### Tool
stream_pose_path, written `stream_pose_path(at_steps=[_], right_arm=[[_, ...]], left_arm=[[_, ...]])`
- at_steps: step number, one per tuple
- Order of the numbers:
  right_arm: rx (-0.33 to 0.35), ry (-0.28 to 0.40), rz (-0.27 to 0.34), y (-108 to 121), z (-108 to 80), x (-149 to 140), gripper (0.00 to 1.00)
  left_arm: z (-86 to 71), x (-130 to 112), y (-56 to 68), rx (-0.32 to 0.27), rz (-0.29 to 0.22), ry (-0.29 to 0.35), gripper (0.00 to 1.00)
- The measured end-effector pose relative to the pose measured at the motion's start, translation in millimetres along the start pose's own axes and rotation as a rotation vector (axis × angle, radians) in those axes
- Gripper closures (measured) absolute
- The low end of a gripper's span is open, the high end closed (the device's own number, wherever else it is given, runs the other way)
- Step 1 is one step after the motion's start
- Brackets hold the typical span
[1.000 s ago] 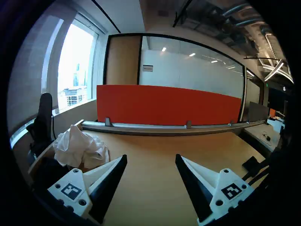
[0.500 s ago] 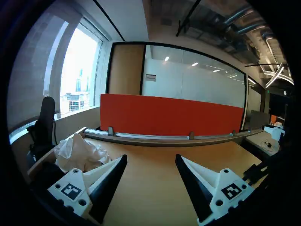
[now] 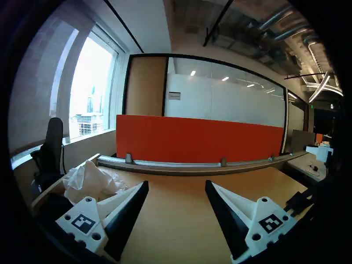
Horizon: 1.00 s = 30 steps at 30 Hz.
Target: Fold towel
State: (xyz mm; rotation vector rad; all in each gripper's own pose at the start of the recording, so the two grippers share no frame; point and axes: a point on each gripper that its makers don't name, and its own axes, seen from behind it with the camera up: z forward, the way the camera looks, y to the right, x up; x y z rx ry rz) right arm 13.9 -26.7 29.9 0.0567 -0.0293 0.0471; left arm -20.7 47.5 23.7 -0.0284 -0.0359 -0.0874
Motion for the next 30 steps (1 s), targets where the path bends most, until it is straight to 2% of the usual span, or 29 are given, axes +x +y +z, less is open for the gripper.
stream_pose_path(at_steps=[12,23,30], right_arm=[[0.01,-0.02,-0.021,-13.4,-2.3,-2.8,0.0],[-0.008,-0.018,-0.023,-16.1,-12.3,-0.8,0.0],[-0.014,-0.009,-0.026,-19.8,-13.9,-3.7,0.0]], left_arm=[[-2.0,-1.4,-2.1,0.023,0.012,0.041,0.05],[-5.4,-16.5,-7.1,0.042,0.098,0.058,0.05],[-3.4,-34.2,-14.0,0.056,0.119,0.08,0.05]])
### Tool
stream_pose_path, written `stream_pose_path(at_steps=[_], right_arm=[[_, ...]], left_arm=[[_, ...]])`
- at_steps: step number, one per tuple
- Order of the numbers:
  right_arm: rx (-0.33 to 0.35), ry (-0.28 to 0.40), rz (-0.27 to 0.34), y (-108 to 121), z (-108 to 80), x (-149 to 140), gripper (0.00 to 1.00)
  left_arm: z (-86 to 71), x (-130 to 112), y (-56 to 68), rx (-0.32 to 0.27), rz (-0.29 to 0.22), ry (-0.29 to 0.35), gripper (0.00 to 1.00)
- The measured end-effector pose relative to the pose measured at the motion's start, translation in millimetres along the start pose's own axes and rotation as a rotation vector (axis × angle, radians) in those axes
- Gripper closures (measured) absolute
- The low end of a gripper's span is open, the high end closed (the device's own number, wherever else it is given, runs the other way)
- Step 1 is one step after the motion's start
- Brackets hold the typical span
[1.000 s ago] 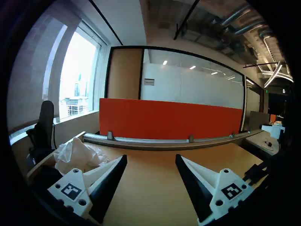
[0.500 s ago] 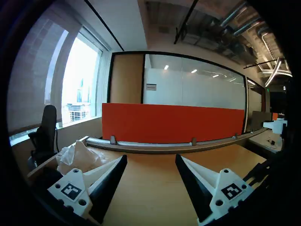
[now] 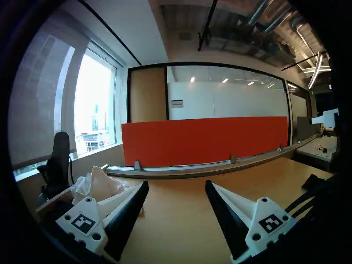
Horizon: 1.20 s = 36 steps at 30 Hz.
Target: Fold towel
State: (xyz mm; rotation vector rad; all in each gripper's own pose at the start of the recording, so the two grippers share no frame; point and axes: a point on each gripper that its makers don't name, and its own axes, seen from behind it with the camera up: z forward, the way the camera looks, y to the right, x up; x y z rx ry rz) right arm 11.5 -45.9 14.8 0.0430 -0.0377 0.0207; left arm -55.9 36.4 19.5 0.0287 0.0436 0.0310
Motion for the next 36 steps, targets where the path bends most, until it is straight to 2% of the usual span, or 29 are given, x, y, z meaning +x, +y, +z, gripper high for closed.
stream_pose_path(at_steps=[11,25,36], right_arm=[[-0.019,0.01,-0.002,-4.4,1.2,-19.0,0.0],[-0.036,0.024,-0.013,1.9,8.7,-50.4,0.0],[-0.046,0.01,-0.016,6.2,14.7,-76.8,0.0]], left_arm=[[2.9,-36.8,-6.4,-0.011,0.014,0.025,0.05],[5.6,-93.1,-30.2,0.016,-0.008,0.029,0.05],[7.3,-117.5,-37.2,0.02,-0.018,0.033,0.05]])
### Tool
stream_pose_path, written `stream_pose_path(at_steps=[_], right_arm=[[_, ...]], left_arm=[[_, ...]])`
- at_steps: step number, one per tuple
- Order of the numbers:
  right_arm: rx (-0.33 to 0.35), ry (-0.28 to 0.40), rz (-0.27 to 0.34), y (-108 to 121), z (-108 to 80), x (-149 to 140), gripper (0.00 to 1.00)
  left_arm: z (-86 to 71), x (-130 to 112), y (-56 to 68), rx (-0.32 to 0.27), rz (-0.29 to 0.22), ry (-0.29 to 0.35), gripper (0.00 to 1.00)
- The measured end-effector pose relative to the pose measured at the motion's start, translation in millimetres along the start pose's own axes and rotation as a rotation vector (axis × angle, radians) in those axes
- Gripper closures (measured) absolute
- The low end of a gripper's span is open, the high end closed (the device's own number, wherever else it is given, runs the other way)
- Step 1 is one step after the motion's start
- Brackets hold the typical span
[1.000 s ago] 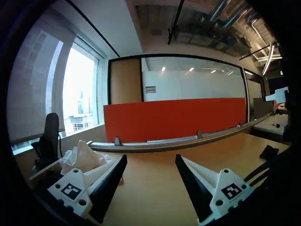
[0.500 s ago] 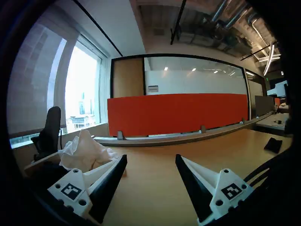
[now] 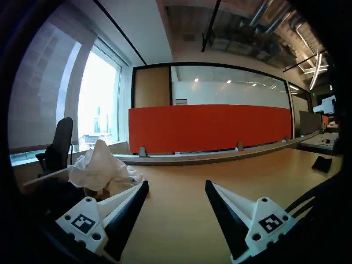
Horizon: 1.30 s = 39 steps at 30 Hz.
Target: Fold towel
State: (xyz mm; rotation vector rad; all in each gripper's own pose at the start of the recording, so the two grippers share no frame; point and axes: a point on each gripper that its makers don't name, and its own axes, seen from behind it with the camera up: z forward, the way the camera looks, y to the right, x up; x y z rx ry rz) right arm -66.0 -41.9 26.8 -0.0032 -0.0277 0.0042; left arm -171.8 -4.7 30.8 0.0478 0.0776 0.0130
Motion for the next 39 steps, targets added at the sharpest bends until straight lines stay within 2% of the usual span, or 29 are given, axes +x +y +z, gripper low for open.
stream_pose_path(at_steps=[12,27,39], right_arm=[[-0.006,-0.013,-0.019,3.9,-1.9,-8.5,0.0],[-0.004,-0.02,-0.027,0.2,-3.1,-12.5,0.0],[-0.013,0.024,-0.02,5.7,-0.8,-0.2,0.0]], left_arm=[[-0.9,-13.5,-12.8,0.021,-0.036,-0.001,0.05],[1.6,-14.8,-11.2,0.014,-0.03,-0.006,0.05],[1.7,-14.5,-10.1,0.013,-0.028,-0.007,0.05]])
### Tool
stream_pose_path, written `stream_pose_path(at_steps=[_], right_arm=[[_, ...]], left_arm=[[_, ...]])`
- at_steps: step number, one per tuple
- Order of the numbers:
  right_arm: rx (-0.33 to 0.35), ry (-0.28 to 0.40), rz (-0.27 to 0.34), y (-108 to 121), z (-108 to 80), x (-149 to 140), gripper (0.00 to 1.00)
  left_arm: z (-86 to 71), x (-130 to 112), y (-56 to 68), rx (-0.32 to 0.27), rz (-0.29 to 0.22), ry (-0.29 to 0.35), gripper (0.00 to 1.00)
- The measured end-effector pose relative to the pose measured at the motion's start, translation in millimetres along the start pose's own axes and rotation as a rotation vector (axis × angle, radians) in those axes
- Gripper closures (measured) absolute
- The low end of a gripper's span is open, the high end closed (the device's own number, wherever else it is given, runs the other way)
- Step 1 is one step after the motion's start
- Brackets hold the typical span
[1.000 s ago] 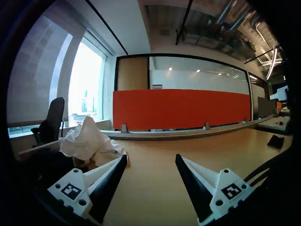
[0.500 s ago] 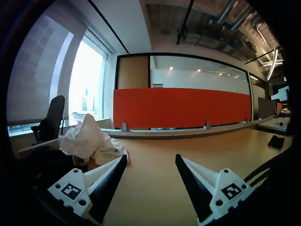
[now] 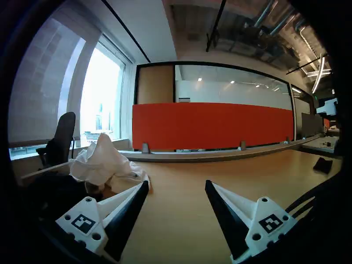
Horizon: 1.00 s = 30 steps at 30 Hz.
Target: Fold towel
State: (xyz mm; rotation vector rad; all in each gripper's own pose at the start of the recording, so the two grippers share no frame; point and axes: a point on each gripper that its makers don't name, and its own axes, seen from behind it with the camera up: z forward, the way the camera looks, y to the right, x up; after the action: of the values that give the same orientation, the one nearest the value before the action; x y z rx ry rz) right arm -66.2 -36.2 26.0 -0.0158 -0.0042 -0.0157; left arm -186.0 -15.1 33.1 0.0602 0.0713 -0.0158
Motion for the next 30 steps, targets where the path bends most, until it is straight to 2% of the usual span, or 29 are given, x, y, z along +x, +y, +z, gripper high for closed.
stream_pose_path(at_steps=[11,20,26,30], right_arm=[[-0.02,0.048,0.021,21.2,-0.7,-3.7,0.0],[-0.008,0.09,0.05,28.0,-5.2,-12.1,0.0],[-0.024,0.101,0.076,41.0,-5.1,-29.8,0.0],[-0.024,0.108,0.073,42.7,-3.6,-43.0,0.0]], left_arm=[[-0.4,-1.9,1.4,0.0,0.0,0.001,0.05],[0.3,-3.0,1.7,0.0,0.001,0.001,0.05],[0.5,-3.7,1.7,0.001,0.001,0.001,0.05],[0.7,-3.9,1.7,0.0,0.001,0.002,0.05]])
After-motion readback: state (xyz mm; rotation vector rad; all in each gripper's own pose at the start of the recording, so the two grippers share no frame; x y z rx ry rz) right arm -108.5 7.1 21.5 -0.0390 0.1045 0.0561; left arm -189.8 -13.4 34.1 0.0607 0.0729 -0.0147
